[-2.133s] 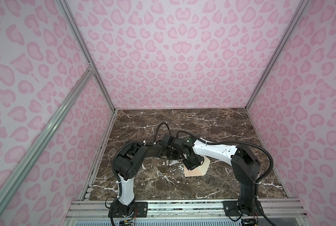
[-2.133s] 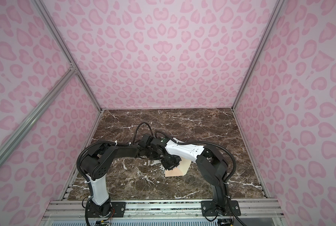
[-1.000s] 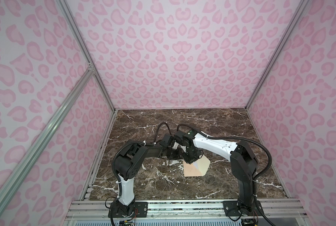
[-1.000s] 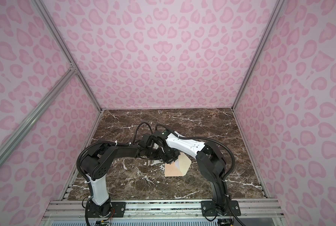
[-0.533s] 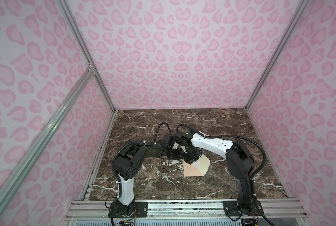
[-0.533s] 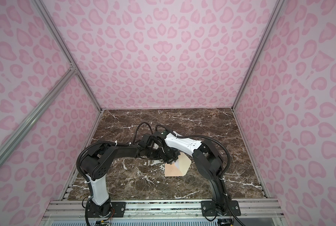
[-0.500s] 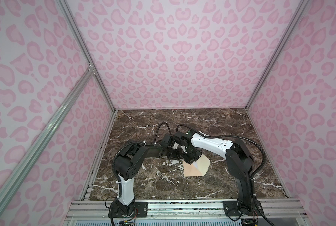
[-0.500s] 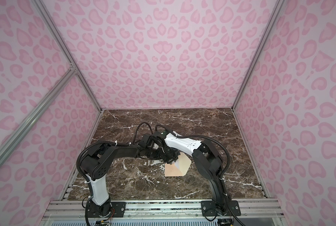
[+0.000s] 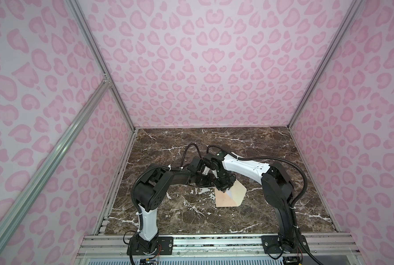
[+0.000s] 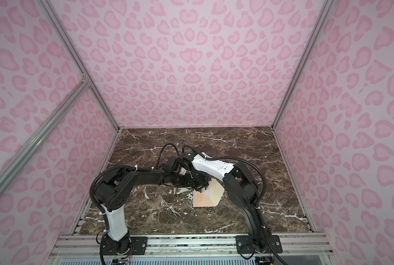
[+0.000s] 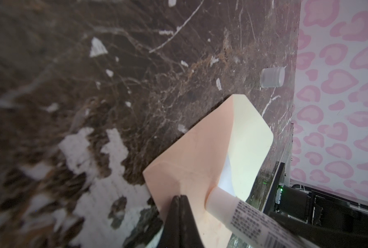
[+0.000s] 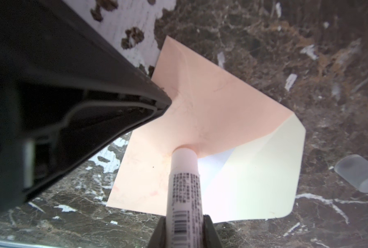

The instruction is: Place the letter into the envelope and seal it

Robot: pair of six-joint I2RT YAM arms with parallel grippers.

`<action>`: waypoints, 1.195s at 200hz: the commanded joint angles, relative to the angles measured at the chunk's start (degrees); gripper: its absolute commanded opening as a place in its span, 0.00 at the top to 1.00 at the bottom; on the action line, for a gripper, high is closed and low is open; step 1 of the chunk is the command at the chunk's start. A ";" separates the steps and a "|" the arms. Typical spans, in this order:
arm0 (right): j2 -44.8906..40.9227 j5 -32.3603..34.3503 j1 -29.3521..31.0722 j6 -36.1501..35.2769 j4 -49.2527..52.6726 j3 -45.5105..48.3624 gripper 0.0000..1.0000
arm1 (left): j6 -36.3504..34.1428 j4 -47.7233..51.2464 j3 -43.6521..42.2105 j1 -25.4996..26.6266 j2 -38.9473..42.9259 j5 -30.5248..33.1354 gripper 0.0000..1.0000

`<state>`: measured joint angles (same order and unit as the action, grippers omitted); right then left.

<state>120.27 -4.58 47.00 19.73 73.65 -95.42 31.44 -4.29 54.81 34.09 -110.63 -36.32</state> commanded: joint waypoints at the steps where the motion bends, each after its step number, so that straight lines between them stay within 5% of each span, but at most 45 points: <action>1: 1.84 1.05 -0.24 -1.75 -2.57 0.86 1.00 | -0.23 4.26 -0.05 0.19 -0.88 6.75 0.96; 239: -8.46 2.79 -0.35 -0.13 2.36 1.49 1.00 | -0.77 5.78 0.82 0.19 -1.56 8.19 0.96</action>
<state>111.42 -1.32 46.30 19.09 75.09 -93.54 31.46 -4.05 55.75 34.24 -111.20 -35.77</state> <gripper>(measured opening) 0.228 0.049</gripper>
